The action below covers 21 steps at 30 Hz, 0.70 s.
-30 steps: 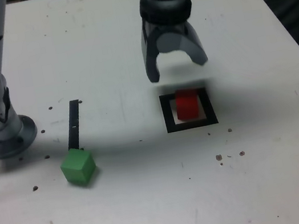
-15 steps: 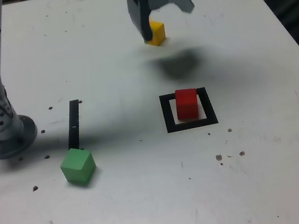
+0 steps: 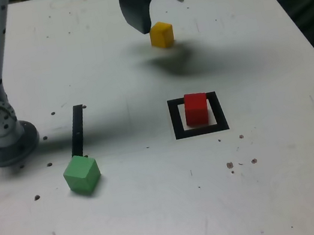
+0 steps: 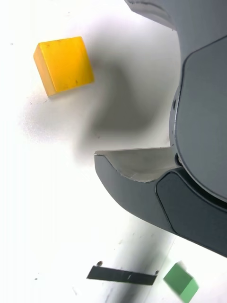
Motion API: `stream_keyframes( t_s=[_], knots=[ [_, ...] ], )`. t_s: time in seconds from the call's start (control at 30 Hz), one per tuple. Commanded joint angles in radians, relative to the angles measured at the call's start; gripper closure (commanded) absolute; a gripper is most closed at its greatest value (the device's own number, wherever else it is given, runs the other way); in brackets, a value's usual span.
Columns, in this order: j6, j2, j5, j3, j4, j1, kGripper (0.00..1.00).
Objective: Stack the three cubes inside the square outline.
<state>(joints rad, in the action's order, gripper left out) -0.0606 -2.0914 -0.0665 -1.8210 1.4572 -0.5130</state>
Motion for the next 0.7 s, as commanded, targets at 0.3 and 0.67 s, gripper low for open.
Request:
stream_keyframes(
  t_s=[0.3,0.67],
  knots=[
    [-0.008,-0.139,0.027,-0.104,0.041,-0.072,0.01],
    [0.02,-0.266,0.072,-0.258,0.125,-0.113,0.05]
  ],
)
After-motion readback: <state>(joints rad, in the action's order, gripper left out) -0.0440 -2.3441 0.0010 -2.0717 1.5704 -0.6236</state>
